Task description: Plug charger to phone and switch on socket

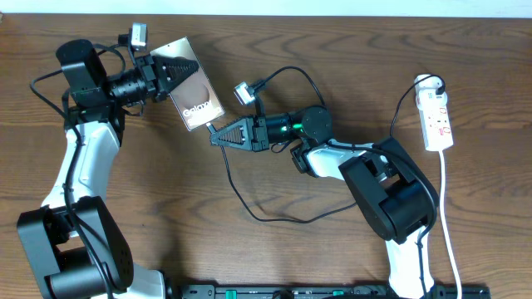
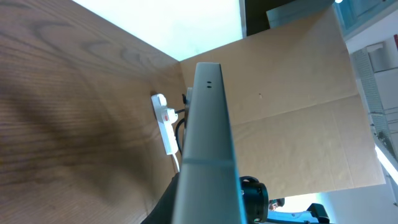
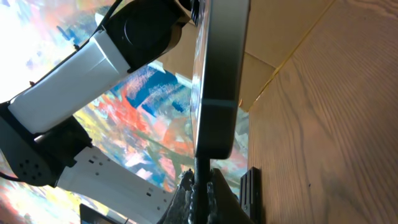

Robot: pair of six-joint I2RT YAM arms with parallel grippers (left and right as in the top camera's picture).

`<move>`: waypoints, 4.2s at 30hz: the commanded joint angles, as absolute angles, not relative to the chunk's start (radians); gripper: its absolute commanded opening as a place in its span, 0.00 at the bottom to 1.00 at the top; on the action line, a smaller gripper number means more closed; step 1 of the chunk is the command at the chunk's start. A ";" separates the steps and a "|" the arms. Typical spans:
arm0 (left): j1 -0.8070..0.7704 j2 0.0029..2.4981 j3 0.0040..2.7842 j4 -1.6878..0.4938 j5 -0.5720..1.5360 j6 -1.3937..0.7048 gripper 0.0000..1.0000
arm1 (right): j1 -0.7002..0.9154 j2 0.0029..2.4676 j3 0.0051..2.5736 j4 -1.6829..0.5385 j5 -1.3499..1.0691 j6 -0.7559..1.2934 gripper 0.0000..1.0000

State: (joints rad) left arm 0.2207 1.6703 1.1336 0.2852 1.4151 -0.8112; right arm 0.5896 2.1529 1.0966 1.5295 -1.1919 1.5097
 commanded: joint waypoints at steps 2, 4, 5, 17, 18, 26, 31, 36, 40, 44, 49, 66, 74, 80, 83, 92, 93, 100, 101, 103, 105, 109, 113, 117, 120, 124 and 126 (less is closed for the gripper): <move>0.222 1.660 1.128 0.290 1.454 -0.805 0.07 | 0.600 2.147 1.102 1.552 -1.127 1.503 0.01; 0.222 1.660 1.128 0.290 1.454 -0.805 0.07 | 0.601 2.147 1.102 1.552 -1.117 1.503 0.01; 0.222 1.660 1.128 0.290 1.454 -0.805 0.08 | 0.601 2.147 1.102 1.551 -1.110 1.503 0.01; 0.211 1.660 1.128 0.290 1.455 -0.805 0.07 | 0.602 2.147 1.102 1.508 -1.022 1.494 0.01; 0.210 1.660 1.128 0.290 1.455 -0.801 0.07 | 0.602 2.147 1.102 1.503 -1.013 1.494 0.01; 0.206 1.660 1.128 0.290 1.459 -0.779 0.08 | 0.602 2.147 1.102 1.495 -0.977 1.495 0.01; 0.206 1.660 1.128 0.290 1.495 -0.760 0.07 | 0.602 2.147 1.102 1.495 -0.955 1.495 0.01; 0.206 1.660 1.128 0.290 1.499 -0.760 0.07 | 0.602 2.147 1.102 1.495 -0.952 1.495 0.01; 0.206 1.660 1.128 0.291 1.499 -0.760 0.07 | 0.602 2.147 1.102 1.493 -0.952 1.495 0.04; 0.206 1.660 1.128 0.291 1.499 -0.754 0.07 | 0.602 2.147 1.102 1.463 -0.955 1.495 0.54; 0.207 1.660 1.128 0.291 1.499 -0.725 0.07 | 0.602 2.147 1.102 1.413 -0.975 1.494 0.99; 0.359 1.660 1.127 0.277 1.573 -0.727 0.07 | 0.461 2.147 1.101 1.233 -1.078 1.315 0.99; 0.411 1.660 1.127 0.271 1.573 -0.727 0.08 | 0.369 2.147 1.101 0.916 -1.083 1.197 0.99; 0.411 1.660 1.127 0.272 1.573 -0.726 0.07 | 0.355 2.132 1.102 0.473 -0.934 0.967 0.99; 0.411 1.660 1.127 0.272 1.573 -0.726 0.08 | 0.354 2.082 1.108 0.207 -0.795 0.815 0.99; 0.411 1.660 1.127 0.271 1.573 -0.714 0.07 | 0.358 1.736 1.184 -0.385 -0.295 0.611 0.99; 0.411 1.660 1.125 0.271 1.573 -0.714 0.07 | 0.360 1.690 1.188 -0.431 -0.239 0.612 0.99; 0.402 1.660 1.053 0.271 1.569 -0.675 0.07 | 0.363 1.448 1.190 -0.714 0.068 0.705 0.99; 0.398 1.660 1.037 0.271 1.565 -0.672 0.07 | 0.364 1.424 1.190 -0.751 0.091 0.722 0.99; 0.389 1.660 1.005 0.271 1.554 -0.662 0.07 | 0.369 1.389 1.190 -0.814 0.125 0.747 0.99; 0.374 1.660 0.971 0.271 1.528 -0.654 0.07 | 0.373 1.372 1.190 -0.851 0.131 0.748 0.99; 0.332 1.660 0.888 0.271 1.420 -0.654 0.07 | 0.381 1.367 1.190 -0.887 0.129 0.748 0.99; 0.275 1.660 0.817 0.207 1.240 -0.636 0.08 | 0.395 1.367 1.190 -0.885 0.129 0.748 0.99; 0.222 1.660 0.802 0.029 1.038 -0.557 0.08 | 0.408 1.367 1.190 -0.879 0.129 0.748 0.99; 0.179 1.660 0.802 -0.096 0.876 -0.518 0.08 | 0.414 1.367 1.190 -0.879 0.129 0.748 0.99; 0.125 1.661 0.802 -0.191 0.745 -0.501 0.08 | 0.415 1.367 1.190 -0.879 0.125 0.748 0.99; 0.109 1.661 0.802 -0.211 0.719 -0.501 0.07 | 0.418 1.367 1.190 -0.879 0.125 0.748 0.99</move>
State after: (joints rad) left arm 0.1356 1.6707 0.7937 -0.1886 0.8360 -0.5369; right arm 0.4091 1.3758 1.1835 -0.8776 0.1085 0.7315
